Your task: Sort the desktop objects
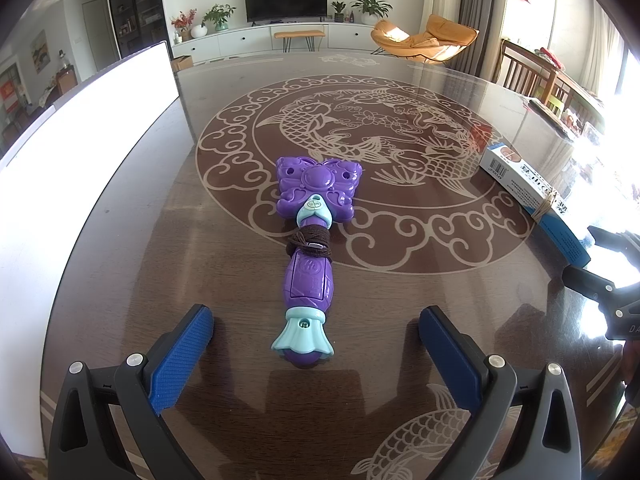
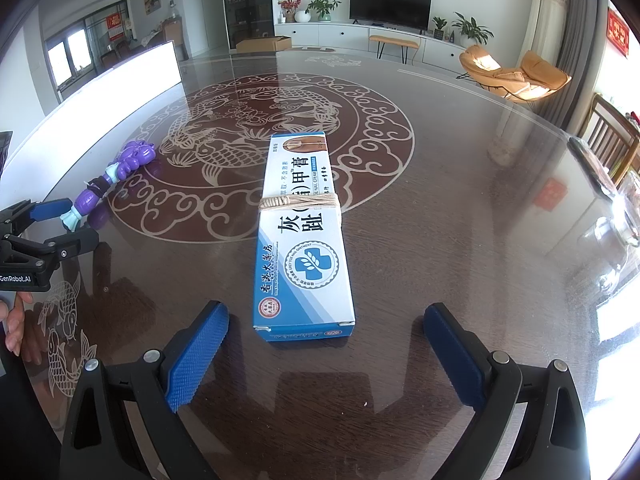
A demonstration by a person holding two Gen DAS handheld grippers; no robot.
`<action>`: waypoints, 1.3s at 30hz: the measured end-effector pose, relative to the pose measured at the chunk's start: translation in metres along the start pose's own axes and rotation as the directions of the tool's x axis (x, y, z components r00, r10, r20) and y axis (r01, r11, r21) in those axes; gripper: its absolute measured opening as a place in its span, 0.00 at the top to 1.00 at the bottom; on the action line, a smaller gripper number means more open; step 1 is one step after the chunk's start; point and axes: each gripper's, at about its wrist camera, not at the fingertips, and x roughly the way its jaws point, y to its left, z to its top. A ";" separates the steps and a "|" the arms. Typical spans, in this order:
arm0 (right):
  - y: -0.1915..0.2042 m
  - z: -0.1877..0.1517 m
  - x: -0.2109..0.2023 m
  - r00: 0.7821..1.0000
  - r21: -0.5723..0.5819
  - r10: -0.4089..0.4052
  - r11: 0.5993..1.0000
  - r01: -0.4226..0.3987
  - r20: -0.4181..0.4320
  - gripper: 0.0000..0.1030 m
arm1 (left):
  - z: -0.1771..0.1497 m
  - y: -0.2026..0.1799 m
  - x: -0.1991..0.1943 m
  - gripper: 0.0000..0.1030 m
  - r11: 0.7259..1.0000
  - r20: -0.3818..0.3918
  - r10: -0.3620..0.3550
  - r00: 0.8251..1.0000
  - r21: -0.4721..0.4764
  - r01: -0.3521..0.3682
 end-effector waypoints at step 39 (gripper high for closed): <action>0.003 0.011 0.010 0.998 -0.027 0.040 0.999 -0.041 -0.046 0.00 | 0.013 0.006 0.005 0.00 0.993 -0.138 -0.055 0.989 0.095 0.069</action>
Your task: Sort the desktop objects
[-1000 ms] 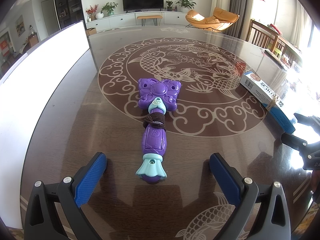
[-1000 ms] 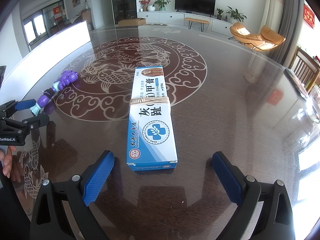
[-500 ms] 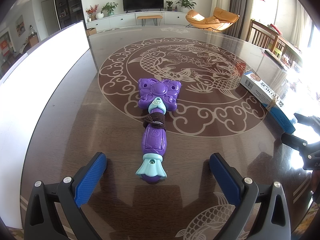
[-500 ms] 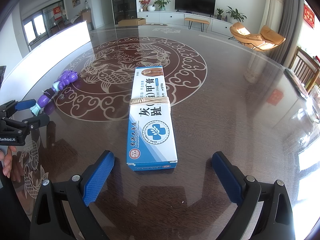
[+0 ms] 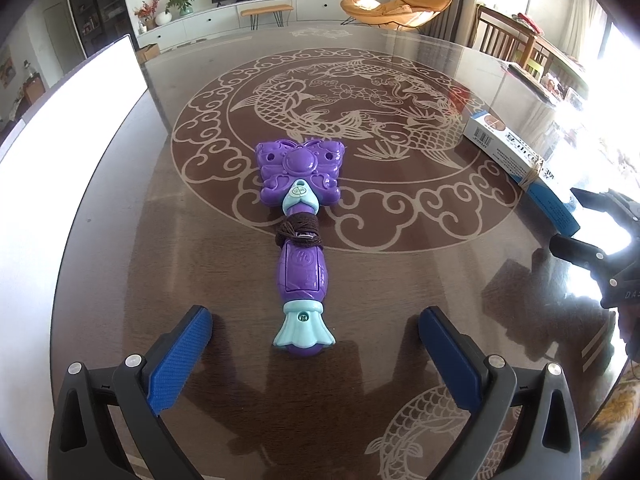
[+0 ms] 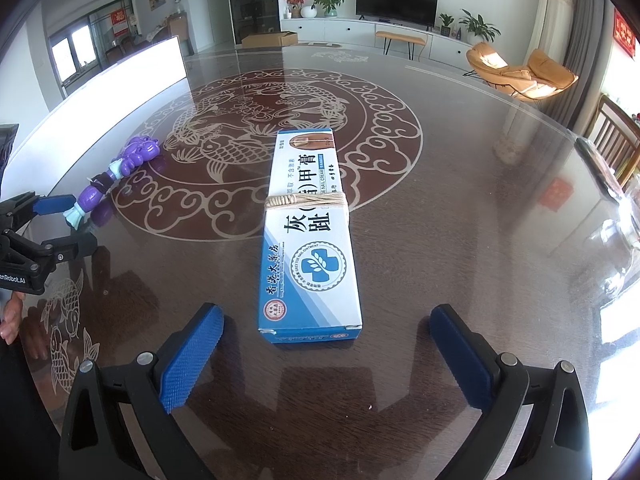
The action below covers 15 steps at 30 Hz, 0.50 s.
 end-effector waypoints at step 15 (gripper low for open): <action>0.022 0.082 -0.009 0.982 -0.097 0.117 0.986 -0.132 -0.150 0.57 | 0.011 0.046 -0.049 0.80 0.985 0.195 -0.052 0.979 -0.154 0.083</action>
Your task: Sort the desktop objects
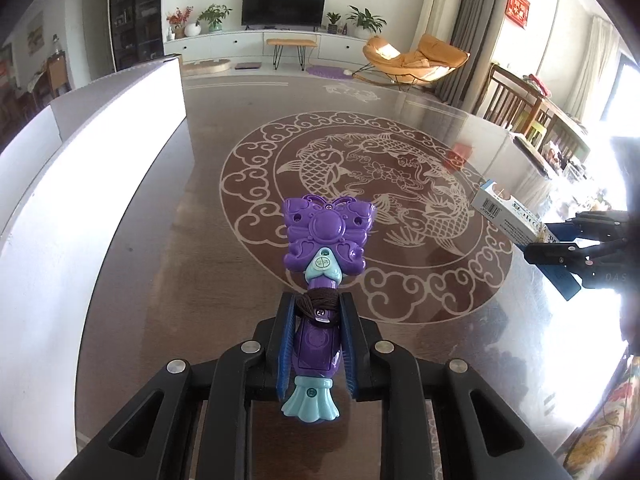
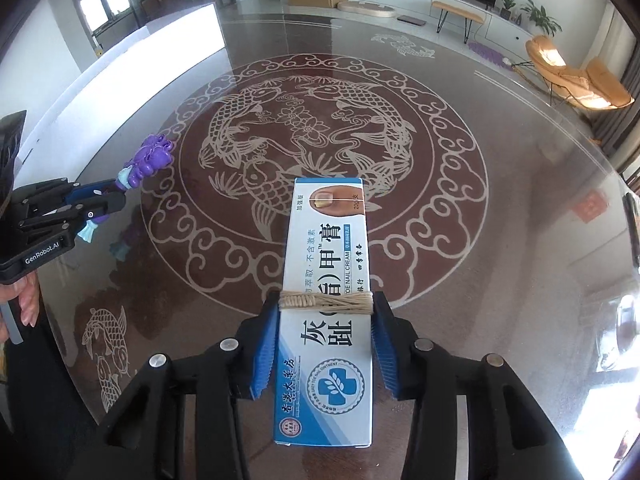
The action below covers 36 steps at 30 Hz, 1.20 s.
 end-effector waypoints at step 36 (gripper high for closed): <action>0.352 0.229 0.055 0.959 -0.241 0.268 0.940 -0.240 0.091 0.03 | -0.023 0.240 -0.139 0.05 0.778 0.031 0.501 0.865 -0.454 -0.434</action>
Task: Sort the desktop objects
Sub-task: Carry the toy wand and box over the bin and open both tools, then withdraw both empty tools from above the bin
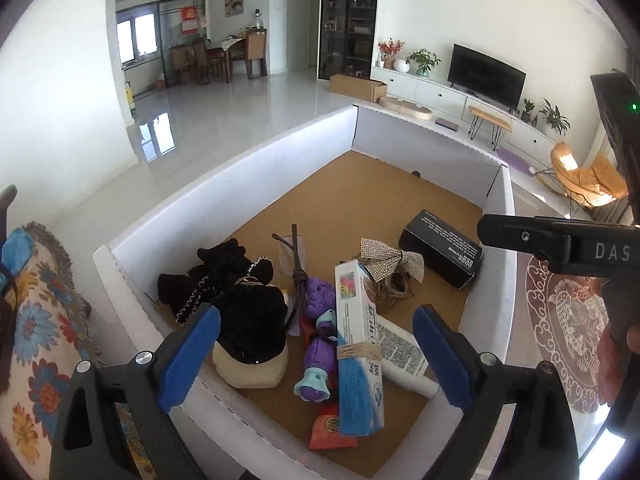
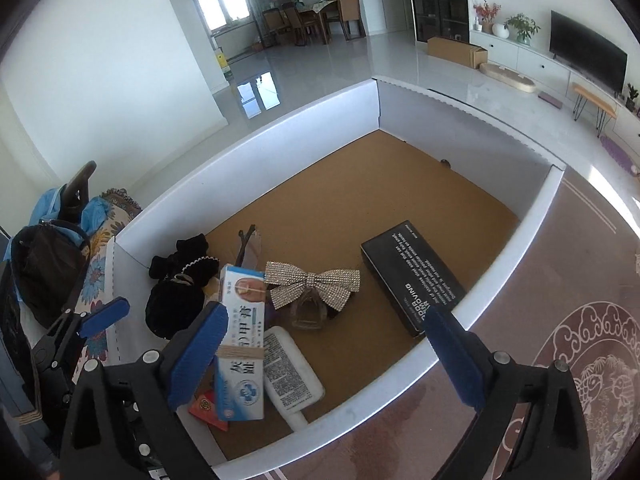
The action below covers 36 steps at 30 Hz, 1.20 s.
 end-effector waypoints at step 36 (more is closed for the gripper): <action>0.018 -0.017 -0.044 0.998 -0.093 -0.024 0.995 0.029 0.056 0.00 | -0.011 -0.013 -0.049 0.04 0.993 -0.009 0.113 0.994 -0.041 -0.114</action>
